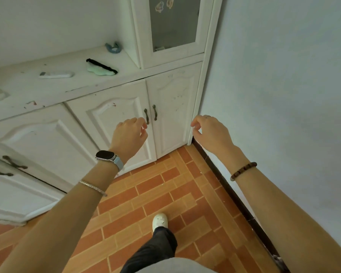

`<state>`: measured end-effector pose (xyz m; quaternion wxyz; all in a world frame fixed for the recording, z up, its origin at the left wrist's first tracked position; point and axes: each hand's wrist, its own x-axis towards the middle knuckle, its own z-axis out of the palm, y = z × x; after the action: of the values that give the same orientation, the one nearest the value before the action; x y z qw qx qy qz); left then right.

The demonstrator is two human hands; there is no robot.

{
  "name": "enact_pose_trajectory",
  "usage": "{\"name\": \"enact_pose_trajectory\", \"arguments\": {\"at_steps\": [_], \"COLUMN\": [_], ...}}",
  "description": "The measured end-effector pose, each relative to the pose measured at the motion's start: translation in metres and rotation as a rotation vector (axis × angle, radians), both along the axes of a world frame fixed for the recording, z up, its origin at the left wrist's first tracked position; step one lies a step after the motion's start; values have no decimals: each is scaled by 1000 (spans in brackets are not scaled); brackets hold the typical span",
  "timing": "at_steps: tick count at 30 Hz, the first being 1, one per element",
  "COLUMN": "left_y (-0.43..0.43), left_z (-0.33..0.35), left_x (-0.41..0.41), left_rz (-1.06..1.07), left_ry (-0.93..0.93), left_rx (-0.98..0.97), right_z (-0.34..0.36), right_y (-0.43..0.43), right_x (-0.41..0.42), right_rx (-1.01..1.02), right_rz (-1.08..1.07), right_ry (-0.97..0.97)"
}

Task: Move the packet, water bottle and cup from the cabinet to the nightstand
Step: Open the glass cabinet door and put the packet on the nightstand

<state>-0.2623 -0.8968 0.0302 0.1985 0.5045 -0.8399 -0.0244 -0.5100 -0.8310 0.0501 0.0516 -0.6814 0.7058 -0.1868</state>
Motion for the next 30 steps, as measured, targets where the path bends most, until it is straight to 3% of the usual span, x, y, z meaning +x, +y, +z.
{"name": "enact_pose_trajectory", "arguments": {"at_steps": [8, 18, 30], "left_y": [-124, -203, -284], "left_z": [27, 41, 137], "left_x": [-2, -21, -51], "left_rz": [-43, -54, 23], "left_ry": [8, 32, 71], "left_rx": [-89, -114, -355], "right_z": [22, 47, 160], "right_y": [-114, -200, -298], "right_x": [11, 4, -24], "right_rx": [-31, -100, -328], "right_rz": [-14, 10, 149], "right_ry": [-22, -42, -48]}}
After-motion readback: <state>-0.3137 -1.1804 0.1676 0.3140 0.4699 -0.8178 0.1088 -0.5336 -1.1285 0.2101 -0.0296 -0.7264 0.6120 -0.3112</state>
